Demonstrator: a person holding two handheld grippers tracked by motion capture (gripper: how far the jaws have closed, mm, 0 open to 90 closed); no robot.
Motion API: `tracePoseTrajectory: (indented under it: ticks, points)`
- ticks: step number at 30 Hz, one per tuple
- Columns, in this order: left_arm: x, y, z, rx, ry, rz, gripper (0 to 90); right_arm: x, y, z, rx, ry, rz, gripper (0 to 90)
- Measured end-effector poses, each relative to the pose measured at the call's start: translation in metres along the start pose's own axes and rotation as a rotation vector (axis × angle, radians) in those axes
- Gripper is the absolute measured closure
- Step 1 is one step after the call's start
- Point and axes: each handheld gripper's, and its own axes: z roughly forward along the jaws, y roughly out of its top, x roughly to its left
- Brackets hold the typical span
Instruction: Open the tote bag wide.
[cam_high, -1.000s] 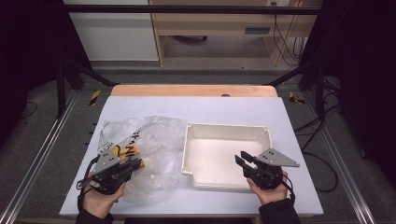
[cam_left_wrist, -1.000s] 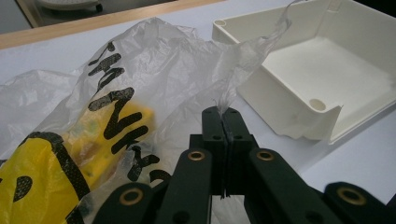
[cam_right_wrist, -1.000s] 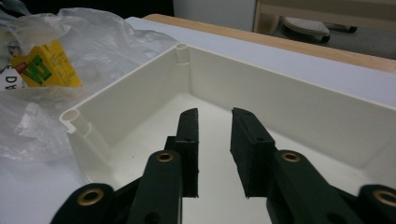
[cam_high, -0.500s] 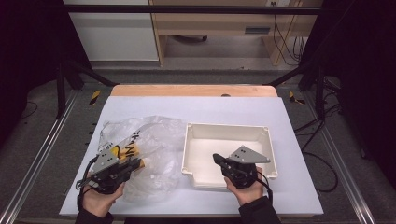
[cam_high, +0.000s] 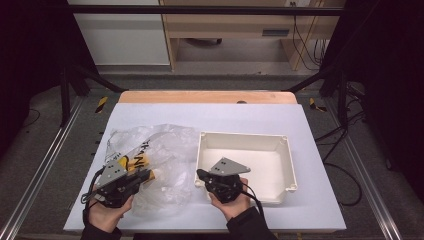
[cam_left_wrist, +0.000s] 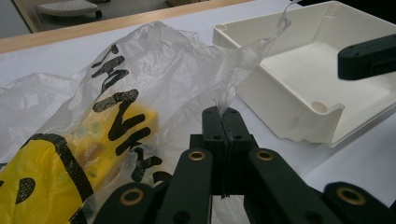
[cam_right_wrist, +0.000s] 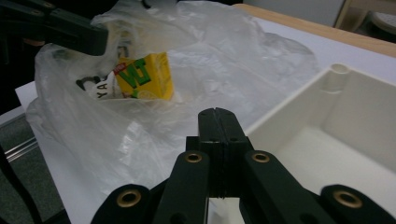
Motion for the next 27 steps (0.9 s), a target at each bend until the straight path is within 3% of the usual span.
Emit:
tracePoseTrajectory:
  ticks: [7, 10, 17, 27]
  points:
    - [0.001, 0.000, -0.002, -0.006, 0.002, 0.002, 89.7, 0.026, 0.001, 0.029, 0.033, 0.039, -0.024, 90.0]
    - [0.002, 0.000, -0.003, -0.007, 0.002, 0.002, 89.8, 0.031, 0.000, 0.036, 0.036, 0.044, -0.019, 90.0]
    - [0.003, 0.000, -0.003, -0.010, 0.002, 0.002, 89.8, 0.049, -0.013, 0.062, 0.088, 0.059, -0.012, 90.0]
    - [0.005, 0.000, -0.008, -0.028, 0.006, -0.003, 89.8, 0.063, -0.040, 0.092, 0.167, 0.071, -0.016, 90.0]
